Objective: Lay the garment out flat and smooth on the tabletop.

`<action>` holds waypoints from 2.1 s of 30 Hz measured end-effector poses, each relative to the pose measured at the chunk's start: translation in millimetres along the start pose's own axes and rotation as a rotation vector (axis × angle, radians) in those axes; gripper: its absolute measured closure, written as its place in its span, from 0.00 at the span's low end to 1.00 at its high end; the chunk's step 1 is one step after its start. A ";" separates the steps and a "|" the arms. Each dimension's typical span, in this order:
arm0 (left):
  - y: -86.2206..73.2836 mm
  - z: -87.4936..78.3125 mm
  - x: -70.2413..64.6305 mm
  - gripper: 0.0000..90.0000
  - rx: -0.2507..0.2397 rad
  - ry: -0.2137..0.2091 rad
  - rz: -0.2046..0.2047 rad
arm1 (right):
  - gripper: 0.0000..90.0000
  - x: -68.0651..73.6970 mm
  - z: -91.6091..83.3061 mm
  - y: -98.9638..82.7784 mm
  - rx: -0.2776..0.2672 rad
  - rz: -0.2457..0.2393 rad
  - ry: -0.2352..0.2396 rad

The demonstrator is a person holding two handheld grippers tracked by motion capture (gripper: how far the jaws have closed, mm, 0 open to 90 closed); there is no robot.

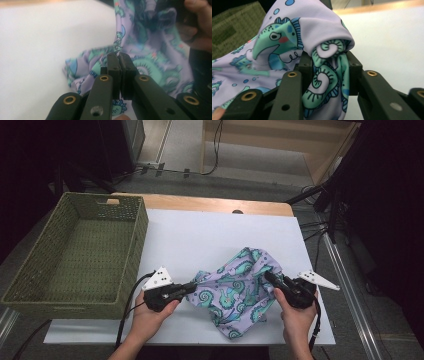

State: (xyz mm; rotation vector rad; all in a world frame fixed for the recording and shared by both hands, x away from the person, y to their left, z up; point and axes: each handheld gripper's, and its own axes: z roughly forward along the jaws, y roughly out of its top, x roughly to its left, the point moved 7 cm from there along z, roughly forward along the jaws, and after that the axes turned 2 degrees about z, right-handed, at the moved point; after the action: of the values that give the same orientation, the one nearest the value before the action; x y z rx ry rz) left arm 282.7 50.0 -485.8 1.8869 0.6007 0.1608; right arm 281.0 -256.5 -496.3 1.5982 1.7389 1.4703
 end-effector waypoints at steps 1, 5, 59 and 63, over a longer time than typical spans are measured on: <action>0.0 0.0 0.0 0.98 0.000 0.000 0.000 | 0.70 0.0 -3.2 3.4 -0.018 0.002 -0.002; 17.7 -15.4 -1.6 0.98 -0.064 0.055 0.037 | 0.67 -6.1 -9.3 9.4 -0.043 0.000 -0.042; 0.7 -11.1 30.7 0.32 -0.040 0.179 -0.129 | 0.92 12.4 14.2 -12.4 0.017 -0.156 -0.092; -2.5 -6.9 29.4 0.30 -0.022 0.166 -0.125 | 0.91 -44.2 2.7 -17.3 0.047 -0.117 -0.322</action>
State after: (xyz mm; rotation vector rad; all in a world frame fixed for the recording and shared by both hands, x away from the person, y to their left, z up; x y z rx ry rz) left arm 304.6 70.5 -490.3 1.8200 0.8251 0.2433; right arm 287.5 -291.2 -528.3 1.6220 1.6580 1.0579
